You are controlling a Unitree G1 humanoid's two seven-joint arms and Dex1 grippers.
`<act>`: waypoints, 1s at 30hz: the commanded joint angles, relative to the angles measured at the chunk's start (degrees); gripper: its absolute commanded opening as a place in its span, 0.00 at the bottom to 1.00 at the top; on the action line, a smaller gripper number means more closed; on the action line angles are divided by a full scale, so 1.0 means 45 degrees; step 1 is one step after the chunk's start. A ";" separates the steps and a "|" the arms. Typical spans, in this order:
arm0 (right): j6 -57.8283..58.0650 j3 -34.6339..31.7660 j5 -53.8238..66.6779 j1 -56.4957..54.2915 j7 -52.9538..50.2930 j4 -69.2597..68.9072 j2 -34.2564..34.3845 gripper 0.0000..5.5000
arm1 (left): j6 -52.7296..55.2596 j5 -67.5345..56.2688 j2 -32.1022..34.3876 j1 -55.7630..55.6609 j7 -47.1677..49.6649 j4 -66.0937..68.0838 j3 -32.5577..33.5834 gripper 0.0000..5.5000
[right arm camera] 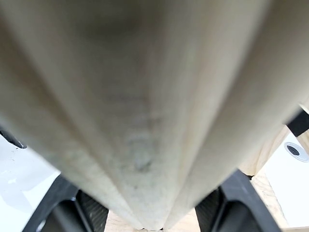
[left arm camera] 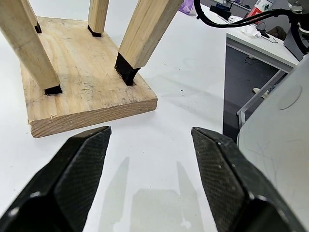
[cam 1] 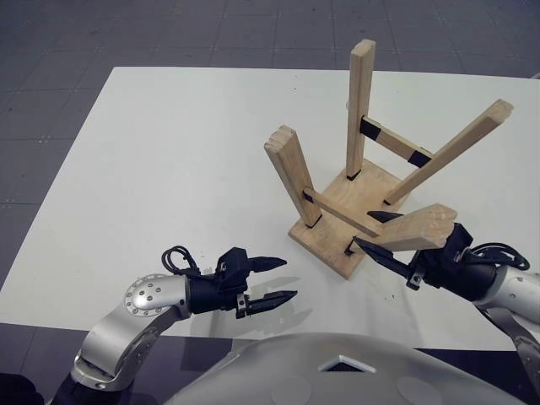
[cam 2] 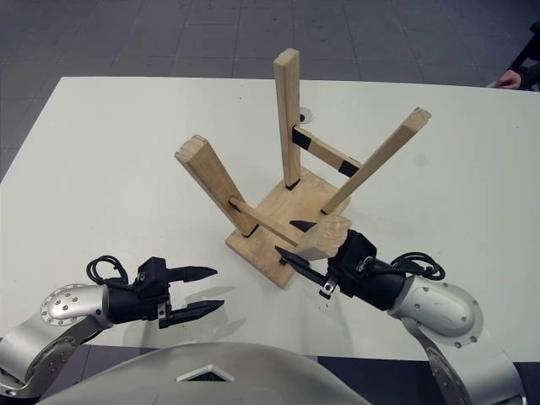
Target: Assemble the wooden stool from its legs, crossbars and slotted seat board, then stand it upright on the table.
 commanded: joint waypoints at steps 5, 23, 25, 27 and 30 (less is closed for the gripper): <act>0.0564 0.1165 -0.1320 0.0921 0.0093 0.1212 -0.0456 0.37 | 0.0145 -0.0112 0.0152 -0.0083 0.0019 -0.0161 0.0193 0.56; 0.2368 0.1722 0.2306 0.0546 -0.0575 0.1144 -0.0541 0.37 | 0.0267 -0.0097 0.0041 -0.0142 0.0170 -0.0125 0.0154 0.56; 0.2519 0.1572 0.2839 0.0427 -0.0648 0.1245 -0.0596 0.37 | 0.0281 -0.0109 0.0047 -0.0103 0.0185 -0.0166 0.0162 0.56; 0.2589 0.1700 0.2711 0.0392 -0.0793 0.1373 -0.0716 0.37 | 0.0303 -0.0128 0.0056 -0.0080 0.0189 -0.0204 0.0168 0.56; 0.2239 0.2498 0.1313 0.0588 -0.0910 0.1274 -0.1189 0.37 | 0.0339 -0.0159 0.0064 -0.0061 0.0191 -0.0240 0.0204 0.56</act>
